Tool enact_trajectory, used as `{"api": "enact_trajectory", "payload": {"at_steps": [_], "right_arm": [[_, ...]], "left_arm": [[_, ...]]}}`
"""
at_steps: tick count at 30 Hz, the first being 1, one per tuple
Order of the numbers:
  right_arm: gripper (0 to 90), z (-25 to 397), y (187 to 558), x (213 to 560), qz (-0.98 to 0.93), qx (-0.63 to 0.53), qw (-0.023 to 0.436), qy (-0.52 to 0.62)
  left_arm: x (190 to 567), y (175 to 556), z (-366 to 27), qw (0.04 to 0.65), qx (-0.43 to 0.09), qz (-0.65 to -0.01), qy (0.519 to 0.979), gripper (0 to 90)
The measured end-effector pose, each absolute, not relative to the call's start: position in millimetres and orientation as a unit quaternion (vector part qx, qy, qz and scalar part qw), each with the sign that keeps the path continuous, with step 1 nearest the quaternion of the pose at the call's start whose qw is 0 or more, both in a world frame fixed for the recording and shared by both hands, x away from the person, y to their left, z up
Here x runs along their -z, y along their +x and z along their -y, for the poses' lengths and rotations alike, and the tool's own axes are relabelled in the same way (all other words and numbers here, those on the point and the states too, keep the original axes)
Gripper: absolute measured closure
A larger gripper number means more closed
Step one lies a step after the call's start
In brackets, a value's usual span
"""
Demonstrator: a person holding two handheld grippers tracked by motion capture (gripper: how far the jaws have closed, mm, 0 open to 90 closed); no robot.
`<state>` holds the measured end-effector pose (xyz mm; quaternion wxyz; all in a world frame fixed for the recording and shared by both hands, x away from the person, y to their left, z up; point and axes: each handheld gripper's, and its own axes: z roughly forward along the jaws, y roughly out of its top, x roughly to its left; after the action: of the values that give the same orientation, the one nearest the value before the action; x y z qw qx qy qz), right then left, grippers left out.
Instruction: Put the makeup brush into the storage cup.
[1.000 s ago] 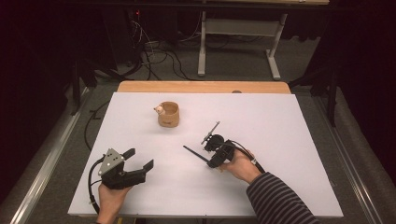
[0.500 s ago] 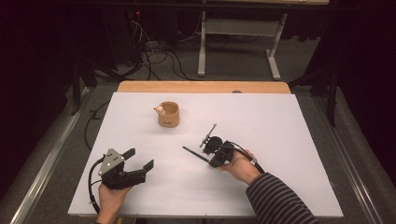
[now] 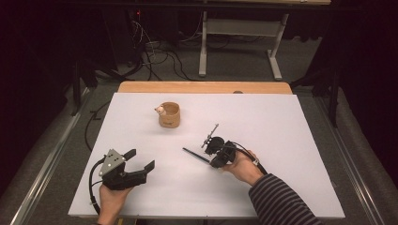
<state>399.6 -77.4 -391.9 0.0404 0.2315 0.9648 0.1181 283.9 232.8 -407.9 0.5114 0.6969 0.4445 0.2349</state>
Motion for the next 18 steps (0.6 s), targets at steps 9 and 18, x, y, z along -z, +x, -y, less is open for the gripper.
{"api": "enact_trajectory", "payload": {"at_steps": [9, 18], "right_arm": [[86.0, 84.7, 397.1, 381.7, -0.963, -0.150, 0.045, 0.220], [86.0, 93.2, 393.7, 376.0, -0.960, -0.163, 0.047, 0.223]], "left_arm": [[407.9, 283.9, -231.3, 0.514, -0.235, -0.436, 0.701, 17.2], [408.4, 284.4, -228.5, 0.516, -0.237, -0.419, 0.708, 16.3]]}}
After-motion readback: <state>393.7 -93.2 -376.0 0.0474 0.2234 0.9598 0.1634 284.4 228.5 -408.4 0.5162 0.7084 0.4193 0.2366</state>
